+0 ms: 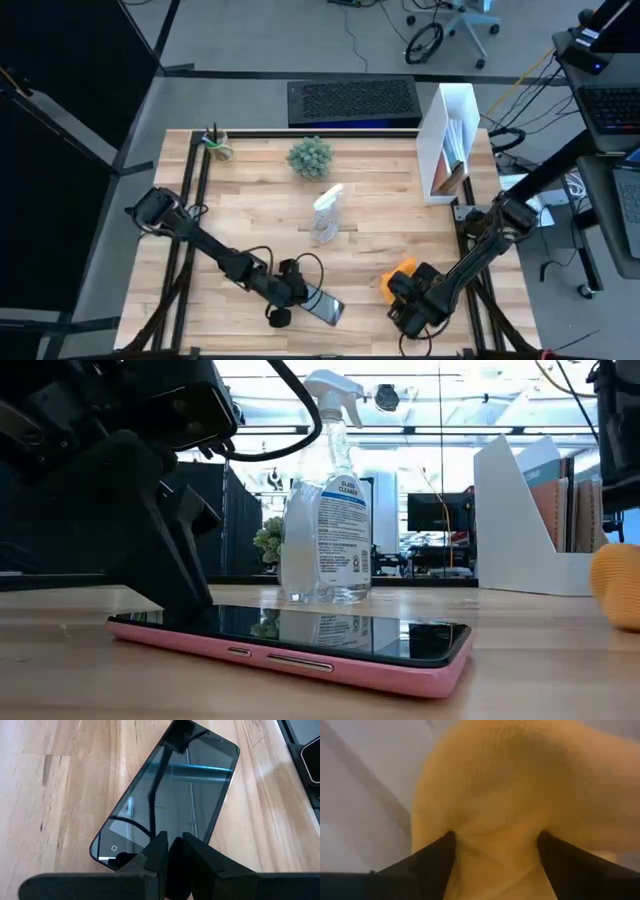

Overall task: Apply microfiber cloth
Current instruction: Wipe the front of the pink phone with the orange microfiber cloth

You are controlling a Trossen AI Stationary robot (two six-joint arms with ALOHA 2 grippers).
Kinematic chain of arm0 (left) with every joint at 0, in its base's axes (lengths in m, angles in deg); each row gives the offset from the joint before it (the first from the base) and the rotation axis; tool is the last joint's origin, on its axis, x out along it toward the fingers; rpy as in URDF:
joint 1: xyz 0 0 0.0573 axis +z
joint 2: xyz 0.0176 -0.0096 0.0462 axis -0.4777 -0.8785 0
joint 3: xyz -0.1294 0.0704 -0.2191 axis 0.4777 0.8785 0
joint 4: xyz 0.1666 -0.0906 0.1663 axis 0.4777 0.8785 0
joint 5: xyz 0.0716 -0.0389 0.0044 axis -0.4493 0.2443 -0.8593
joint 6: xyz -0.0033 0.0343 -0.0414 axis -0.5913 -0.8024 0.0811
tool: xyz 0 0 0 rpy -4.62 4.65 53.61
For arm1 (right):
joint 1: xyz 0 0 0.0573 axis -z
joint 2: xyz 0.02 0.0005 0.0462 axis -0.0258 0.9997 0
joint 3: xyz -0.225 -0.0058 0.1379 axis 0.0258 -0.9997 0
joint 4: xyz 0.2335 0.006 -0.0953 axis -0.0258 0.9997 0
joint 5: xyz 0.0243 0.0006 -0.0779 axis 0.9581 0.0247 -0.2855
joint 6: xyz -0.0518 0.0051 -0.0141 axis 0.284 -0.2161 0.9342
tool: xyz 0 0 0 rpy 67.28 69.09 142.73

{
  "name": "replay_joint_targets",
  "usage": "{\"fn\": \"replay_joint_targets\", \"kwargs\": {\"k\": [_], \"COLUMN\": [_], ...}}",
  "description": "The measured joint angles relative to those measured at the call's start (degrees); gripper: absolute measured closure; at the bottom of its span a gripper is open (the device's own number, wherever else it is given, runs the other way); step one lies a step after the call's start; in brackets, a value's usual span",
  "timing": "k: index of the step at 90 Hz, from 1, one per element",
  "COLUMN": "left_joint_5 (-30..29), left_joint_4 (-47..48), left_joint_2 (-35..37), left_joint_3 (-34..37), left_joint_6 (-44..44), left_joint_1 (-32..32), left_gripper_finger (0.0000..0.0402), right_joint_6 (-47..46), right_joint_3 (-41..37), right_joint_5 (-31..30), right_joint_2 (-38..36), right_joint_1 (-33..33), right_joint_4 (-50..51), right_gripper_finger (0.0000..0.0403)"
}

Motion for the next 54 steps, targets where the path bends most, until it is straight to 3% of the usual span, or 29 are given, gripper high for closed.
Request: {"fn": "replay_joint_targets", "kwargs": {"k": [12, 29, 54], "left_joint_5": [-0.33, -1.33, -1.84], "left_joint_4": [-0.06, -0.04, -0.06], "left_joint_2": [0.0, 0.0, 0.0], "left_joint_3": [0.0, 0.02, 0.02], "left_joint_6": [-0.25, -1.38, -1.4], "left_joint_1": [0.09, 0.09, 0.26], "left_gripper_finger": [0.0355, 0.0355, 0.0355], "right_joint_6": [3.43, 15.47, 39.1], "right_joint_3": [-1.44, 3.0, 6.82], "right_joint_5": [-1.19, -4.3, -14.64], "right_joint_2": [-0.15, 0.94, 1.72], "right_joint_1": [0.13, 1.51, 6.57], "right_joint_4": [-4.99, -10.82, -33.72], "right_gripper_finger": [0.0234, 0.0379, 0.0398]}}
